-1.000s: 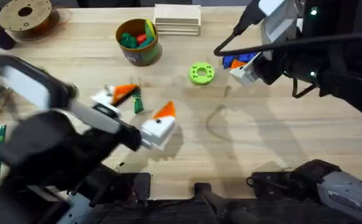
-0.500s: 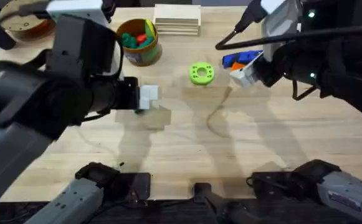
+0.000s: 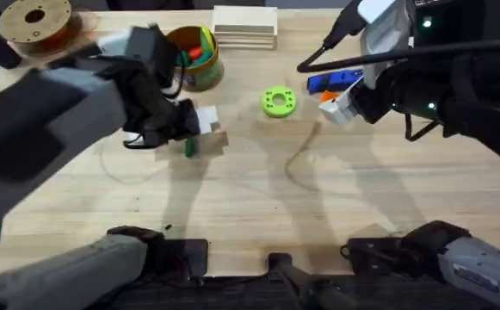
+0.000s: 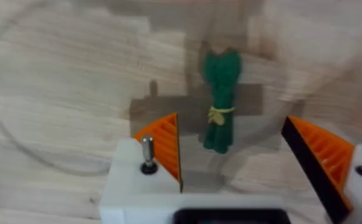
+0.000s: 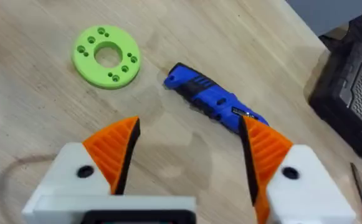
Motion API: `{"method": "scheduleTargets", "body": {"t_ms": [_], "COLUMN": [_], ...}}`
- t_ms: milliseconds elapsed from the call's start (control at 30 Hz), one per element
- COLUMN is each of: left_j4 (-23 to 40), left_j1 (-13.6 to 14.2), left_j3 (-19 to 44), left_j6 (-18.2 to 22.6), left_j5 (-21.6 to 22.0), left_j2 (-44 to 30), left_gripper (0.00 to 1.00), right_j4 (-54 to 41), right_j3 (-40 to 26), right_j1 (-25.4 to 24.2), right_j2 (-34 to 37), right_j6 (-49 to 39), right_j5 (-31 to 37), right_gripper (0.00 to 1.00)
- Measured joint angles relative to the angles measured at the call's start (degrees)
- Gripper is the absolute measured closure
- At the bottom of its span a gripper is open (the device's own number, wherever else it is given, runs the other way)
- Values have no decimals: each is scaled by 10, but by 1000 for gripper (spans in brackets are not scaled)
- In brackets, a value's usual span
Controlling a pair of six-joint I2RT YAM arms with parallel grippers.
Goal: Pick up the gripper from the table and insert it into the empty holder that is missing its gripper. Then pick up a screw, insert it into the mounting hole, and use the screwdriver to tighten it. Finally, clean up the table by picking up the vegetable and placing it into the bucket.
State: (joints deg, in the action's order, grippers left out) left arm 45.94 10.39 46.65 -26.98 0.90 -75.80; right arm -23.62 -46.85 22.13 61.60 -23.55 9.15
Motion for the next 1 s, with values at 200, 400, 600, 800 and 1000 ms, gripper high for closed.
{"method": "scheduleTargets", "body": {"t_ms": [200,400,600,800,1000], "left_j4": [-8,-24,-40,-37,25], "left_j1": [0,0,0,0,0], "left_j3": [0,2,2,4,26], "left_j6": [-24,-35,-39,-39,-39], "left_j5": [1,4,1,-3,-30], "left_j2": [-81,-85,-86,-86,-86], "left_gripper": [14,5,444,981,975], "right_j4": [0,0,0,0,0], "right_j3": [0,0,0,0,0], "right_j1": [0,0,0,0,0], "right_j2": [0,0,0,0,0], "right_j6": [0,0,0,0,0], "right_j5": [0,0,0,0,0], "right_gripper": [84,84,84,84,84]}}
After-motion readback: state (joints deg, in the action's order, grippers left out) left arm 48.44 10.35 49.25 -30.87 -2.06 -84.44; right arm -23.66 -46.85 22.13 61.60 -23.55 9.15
